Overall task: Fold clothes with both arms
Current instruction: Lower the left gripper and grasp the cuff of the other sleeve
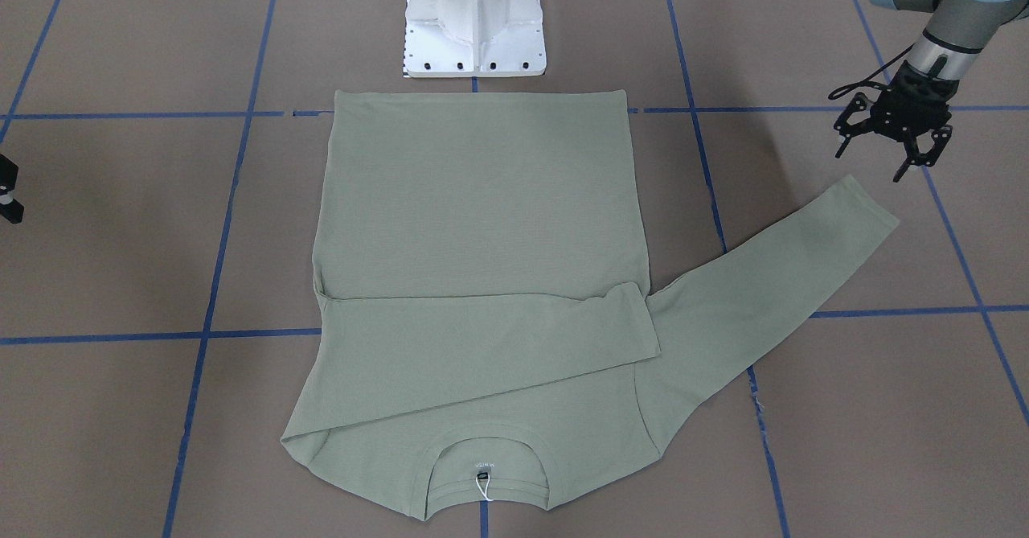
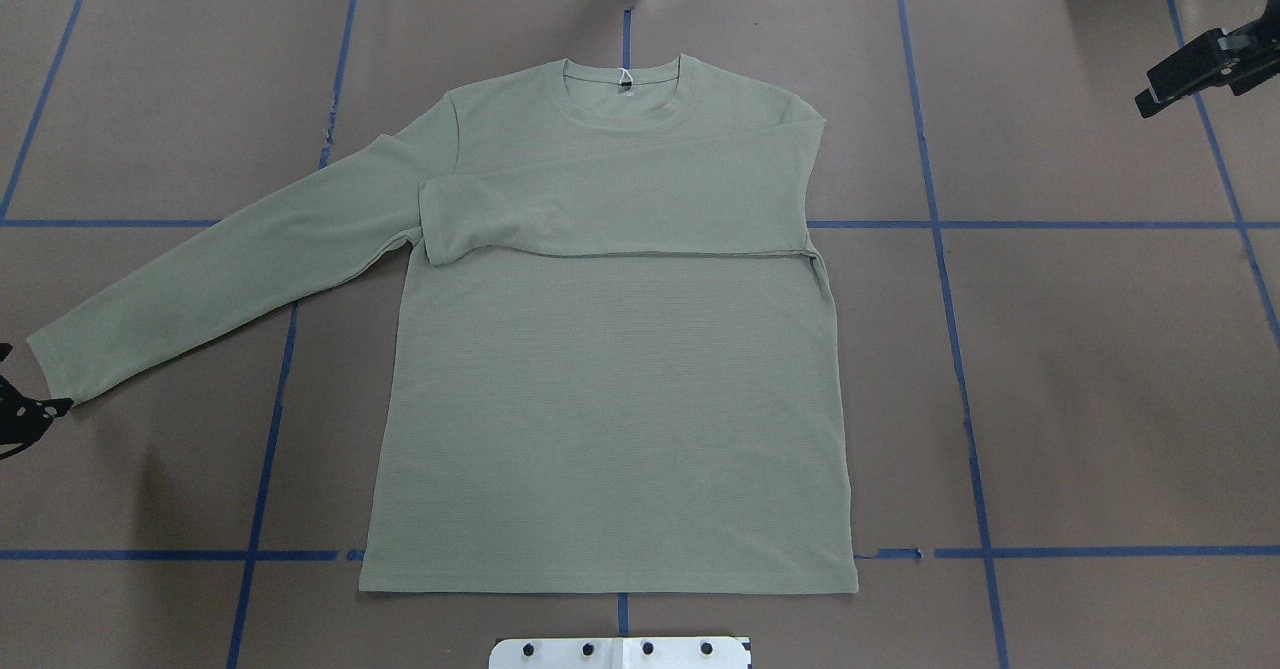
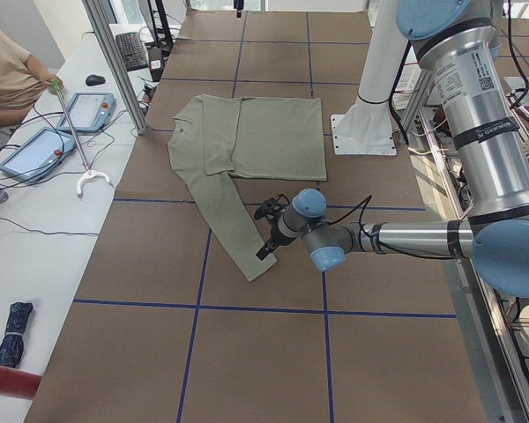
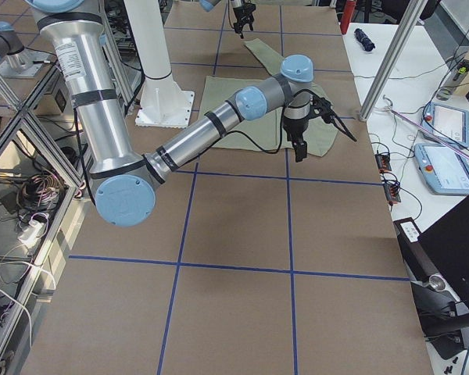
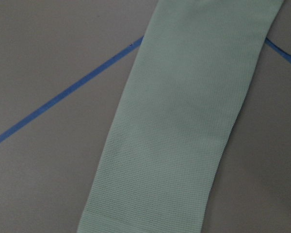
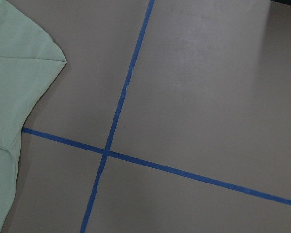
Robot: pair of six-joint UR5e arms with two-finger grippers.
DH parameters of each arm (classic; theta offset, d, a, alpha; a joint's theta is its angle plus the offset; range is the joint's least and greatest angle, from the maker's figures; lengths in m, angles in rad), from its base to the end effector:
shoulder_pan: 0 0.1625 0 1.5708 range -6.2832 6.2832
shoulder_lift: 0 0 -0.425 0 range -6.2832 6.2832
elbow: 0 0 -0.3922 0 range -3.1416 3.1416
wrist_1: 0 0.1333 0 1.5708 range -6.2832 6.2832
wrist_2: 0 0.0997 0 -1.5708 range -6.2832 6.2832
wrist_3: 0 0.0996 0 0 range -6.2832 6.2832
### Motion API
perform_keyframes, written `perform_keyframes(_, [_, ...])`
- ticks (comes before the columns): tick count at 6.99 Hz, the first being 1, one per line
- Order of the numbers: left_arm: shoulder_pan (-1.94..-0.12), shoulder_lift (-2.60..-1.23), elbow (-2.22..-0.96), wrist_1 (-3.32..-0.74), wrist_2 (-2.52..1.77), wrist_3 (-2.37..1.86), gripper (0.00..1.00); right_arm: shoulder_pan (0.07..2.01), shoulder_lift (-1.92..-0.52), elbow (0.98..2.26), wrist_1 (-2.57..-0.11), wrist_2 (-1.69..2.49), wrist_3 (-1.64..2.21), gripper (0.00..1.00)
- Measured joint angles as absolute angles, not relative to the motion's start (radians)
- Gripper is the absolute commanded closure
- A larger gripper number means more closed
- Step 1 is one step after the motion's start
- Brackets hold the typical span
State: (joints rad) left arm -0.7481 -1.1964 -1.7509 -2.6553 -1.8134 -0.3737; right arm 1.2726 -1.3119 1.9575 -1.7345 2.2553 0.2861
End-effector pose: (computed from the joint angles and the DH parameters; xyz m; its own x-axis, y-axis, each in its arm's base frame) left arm 0.1948 -0.3300 0.6171 0.6557 0.6244 -0.4245 -0.2383 0.7046 0.6684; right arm -0.0932 -0.5427 0.3595 0.7013 -0.2480 0.6683 0.0651 0.9559 0.2865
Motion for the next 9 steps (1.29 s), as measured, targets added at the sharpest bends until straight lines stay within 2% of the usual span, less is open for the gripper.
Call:
perform_keyframes(2, [-0.704, -1.199, -1.724, -2.655, -1.775, -0.373, 0.32, 1.273, -1.324, 1.973, -1.735, 2.255, 0.287, 0.00])
perform_keyframes(6, [-0.695, -1.209, -1.699, -2.655, -1.763, -0.371, 0.32, 1.273, -1.325, 1.975, -1.735, 2.255, 0.287, 0.00])
perform_keyframes(9, [-0.692, -1.223, -1.686, -2.655, -1.763, -0.369, 0.63, 1.273, -1.325, 1.974, -1.735, 2.255, 0.287, 0.00])
